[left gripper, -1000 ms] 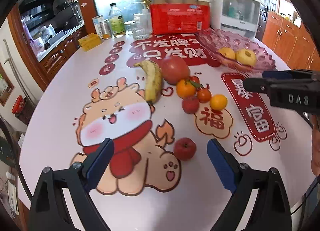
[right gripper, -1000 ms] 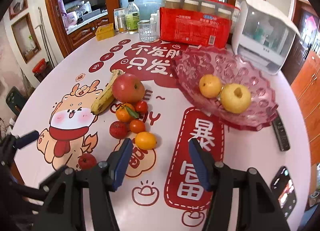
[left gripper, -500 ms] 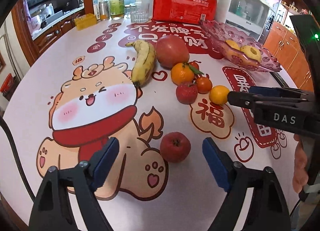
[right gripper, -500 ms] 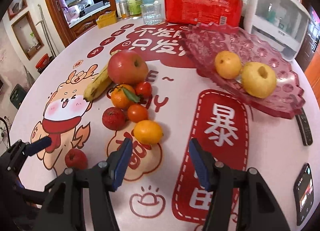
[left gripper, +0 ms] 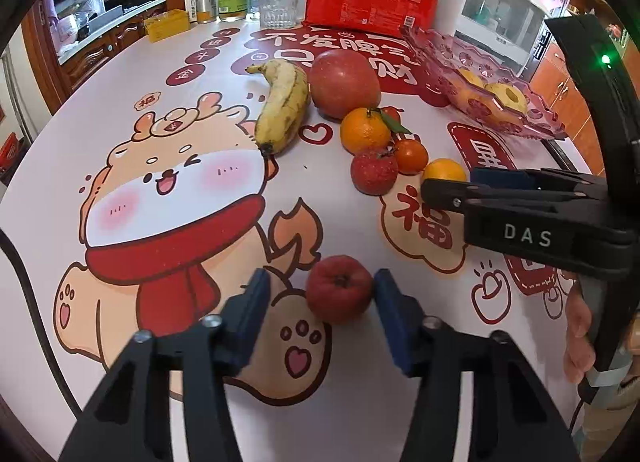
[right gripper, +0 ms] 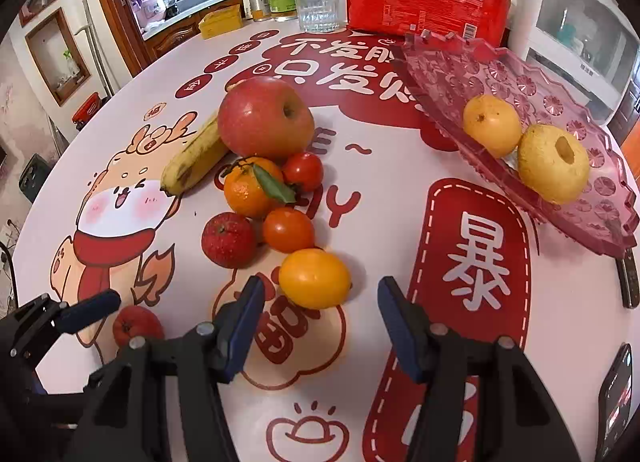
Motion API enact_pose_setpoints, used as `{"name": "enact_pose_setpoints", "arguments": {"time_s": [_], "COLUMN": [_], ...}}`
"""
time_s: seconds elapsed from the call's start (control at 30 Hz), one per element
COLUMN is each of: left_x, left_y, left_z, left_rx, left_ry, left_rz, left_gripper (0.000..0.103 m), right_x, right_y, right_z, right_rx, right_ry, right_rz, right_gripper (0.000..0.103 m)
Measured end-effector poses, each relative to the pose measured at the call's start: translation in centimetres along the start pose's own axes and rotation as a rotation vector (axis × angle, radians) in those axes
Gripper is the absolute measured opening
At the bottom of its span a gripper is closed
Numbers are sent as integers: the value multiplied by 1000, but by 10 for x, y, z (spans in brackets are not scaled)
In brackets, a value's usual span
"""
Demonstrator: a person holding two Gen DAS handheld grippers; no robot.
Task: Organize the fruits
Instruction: 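Grasp the red apple with the left tool while the right grasps a tangerine, then lower the apple and tangerine into the pink bowl and open both tools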
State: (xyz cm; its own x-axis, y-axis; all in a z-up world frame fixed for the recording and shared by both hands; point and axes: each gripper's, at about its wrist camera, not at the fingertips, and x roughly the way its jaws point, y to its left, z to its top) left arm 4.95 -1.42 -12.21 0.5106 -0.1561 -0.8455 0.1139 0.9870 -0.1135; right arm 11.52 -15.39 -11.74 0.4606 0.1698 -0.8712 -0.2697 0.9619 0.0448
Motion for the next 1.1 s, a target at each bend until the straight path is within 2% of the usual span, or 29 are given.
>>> {"name": "enact_pose_setpoints", "arguments": {"time_s": [0.1,0.17,0.2,0.43,0.6,0.9,1.1], "left_x": [4,3,3,-1,-23,-84,-123], "left_y": [0,-1,-1,5,11,15,6], "left_z": [-1,-1,-2,-3,-6,-14,18], "left_rx": [-6,-8,-7,-19,-33,-28,-1], "left_ry": [16,12,8,-6,-38,-131,-174], "left_rz": [-18,-19,-20,-27,-23,-69,-86], "left_gripper": [33,33,32,32,32,32,32], "right_x": [2,4,5,-4,-32,-102,-151], "right_y": [3,4,5,5,8,24,12], "right_z": [-1,-2,-2,-4,-8,-24,-9], "right_rx": [-5,-9,-7,9,21,29,66], "right_ry": [5,10,15,-4,-48,-128,-165], "right_rz": [-5,-1,7,47,67,10,-37], "right_gripper": [57,46,37,36,36,35,36]}}
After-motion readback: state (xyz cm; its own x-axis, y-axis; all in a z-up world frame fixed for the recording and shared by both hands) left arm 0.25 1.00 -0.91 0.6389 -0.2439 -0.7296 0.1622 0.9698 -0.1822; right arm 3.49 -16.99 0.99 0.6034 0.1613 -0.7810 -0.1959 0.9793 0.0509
